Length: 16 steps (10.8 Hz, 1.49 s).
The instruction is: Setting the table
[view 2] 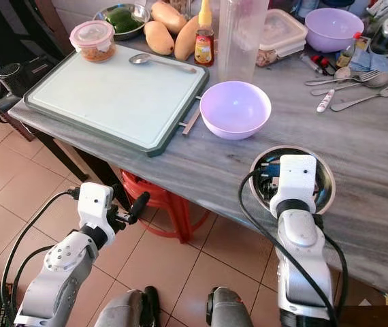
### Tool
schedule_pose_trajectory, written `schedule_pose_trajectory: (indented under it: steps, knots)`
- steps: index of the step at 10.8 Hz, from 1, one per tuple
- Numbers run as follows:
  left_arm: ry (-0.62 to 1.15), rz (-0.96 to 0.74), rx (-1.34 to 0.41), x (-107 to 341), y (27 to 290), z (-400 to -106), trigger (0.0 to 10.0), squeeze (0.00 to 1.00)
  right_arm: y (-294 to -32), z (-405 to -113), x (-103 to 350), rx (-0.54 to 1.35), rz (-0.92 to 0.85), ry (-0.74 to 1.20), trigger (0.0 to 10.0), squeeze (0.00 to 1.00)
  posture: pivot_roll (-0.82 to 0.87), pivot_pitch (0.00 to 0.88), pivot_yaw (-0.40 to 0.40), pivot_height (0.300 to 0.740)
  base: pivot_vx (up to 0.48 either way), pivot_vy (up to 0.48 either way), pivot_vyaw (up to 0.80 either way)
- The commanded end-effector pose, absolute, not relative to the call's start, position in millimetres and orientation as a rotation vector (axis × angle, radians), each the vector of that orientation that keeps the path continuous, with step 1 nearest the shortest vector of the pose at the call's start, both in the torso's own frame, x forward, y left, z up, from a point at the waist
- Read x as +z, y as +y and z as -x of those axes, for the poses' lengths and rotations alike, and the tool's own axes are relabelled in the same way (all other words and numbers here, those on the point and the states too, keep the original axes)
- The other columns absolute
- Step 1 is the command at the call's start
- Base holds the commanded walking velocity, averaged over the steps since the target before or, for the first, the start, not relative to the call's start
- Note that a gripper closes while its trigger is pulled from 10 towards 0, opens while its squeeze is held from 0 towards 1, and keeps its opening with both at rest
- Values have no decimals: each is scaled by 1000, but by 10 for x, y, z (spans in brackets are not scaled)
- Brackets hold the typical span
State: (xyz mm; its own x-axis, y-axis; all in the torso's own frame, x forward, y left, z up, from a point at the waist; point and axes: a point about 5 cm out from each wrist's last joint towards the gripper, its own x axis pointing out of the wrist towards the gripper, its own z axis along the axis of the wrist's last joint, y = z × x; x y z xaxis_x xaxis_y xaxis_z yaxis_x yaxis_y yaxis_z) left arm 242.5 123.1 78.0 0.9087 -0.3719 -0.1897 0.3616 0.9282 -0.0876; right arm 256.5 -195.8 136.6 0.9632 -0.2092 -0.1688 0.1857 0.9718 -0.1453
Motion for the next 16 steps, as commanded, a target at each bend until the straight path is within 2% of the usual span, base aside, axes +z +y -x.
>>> schedule_pose_trajectory:
  steps: [1,3,5,9,14,16]
  knots:
    - [220,35,-377,765,1255,-2415,10000,0,-1958,-2550,1281,-202,95,240,10000,0,-74,186,61,740,0,0,0]
    - [220,32,-379,767,1252,-2423,10000,0,-1918,-2663,1298,-180,48,249,10000,0,-73,186,62,740,0,0,0]
    - [221,31,-387,767,1240,-2426,10000,0,-1754,-2801,1356,-75,9,253,10000,0,-70,187,55,740,0,0,0]
    - [223,33,-382,767,1252,-2414,10000,0,-1700,-2807,1416,-62,-11,258,10000,0,-64,189,51,740,0,0,0]
    - [218,38,-388,764,1238,-2447,10000,0,-1761,-2726,1704,-119,20,64,10000,0,-82,181,52,740,0,0,0]
    - [165,-9,-261,801,1357,-2466,10000,0,-1697,-2676,1823,-70,51,-92,10000,0,-87,158,53,740,0,0,0]
